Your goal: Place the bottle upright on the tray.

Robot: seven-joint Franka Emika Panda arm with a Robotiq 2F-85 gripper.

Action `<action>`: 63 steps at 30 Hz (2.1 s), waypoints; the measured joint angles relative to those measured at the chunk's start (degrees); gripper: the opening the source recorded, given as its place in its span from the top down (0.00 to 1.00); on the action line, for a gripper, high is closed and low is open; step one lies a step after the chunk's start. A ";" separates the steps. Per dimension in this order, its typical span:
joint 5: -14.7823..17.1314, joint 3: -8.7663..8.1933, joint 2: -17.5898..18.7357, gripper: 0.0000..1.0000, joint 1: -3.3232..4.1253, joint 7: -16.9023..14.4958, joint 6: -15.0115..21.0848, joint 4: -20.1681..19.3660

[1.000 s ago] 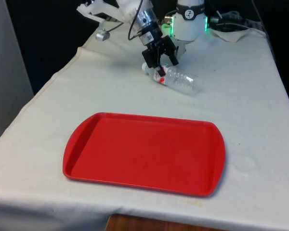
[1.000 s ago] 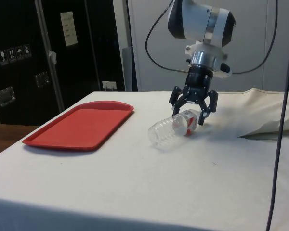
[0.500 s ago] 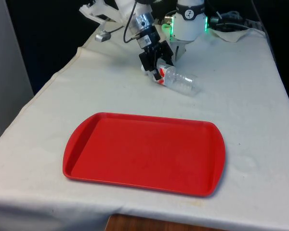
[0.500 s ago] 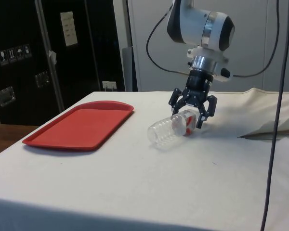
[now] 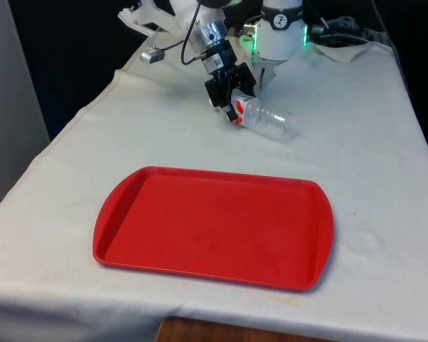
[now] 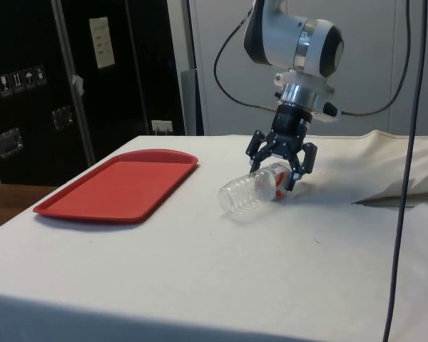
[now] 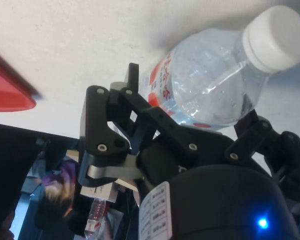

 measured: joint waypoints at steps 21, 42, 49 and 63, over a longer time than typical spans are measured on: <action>0.00 -0.29 0.17 0.00 -0.11 0.00 -1.03 -0.06; 0.00 -1.55 0.52 0.72 -0.29 -1.03 -4.35 0.11; -0.17 -1.66 -0.17 0.93 -0.29 -0.97 -4.35 -0.06; -1.20 -1.60 -0.92 0.97 0.11 -0.46 -3.61 1.03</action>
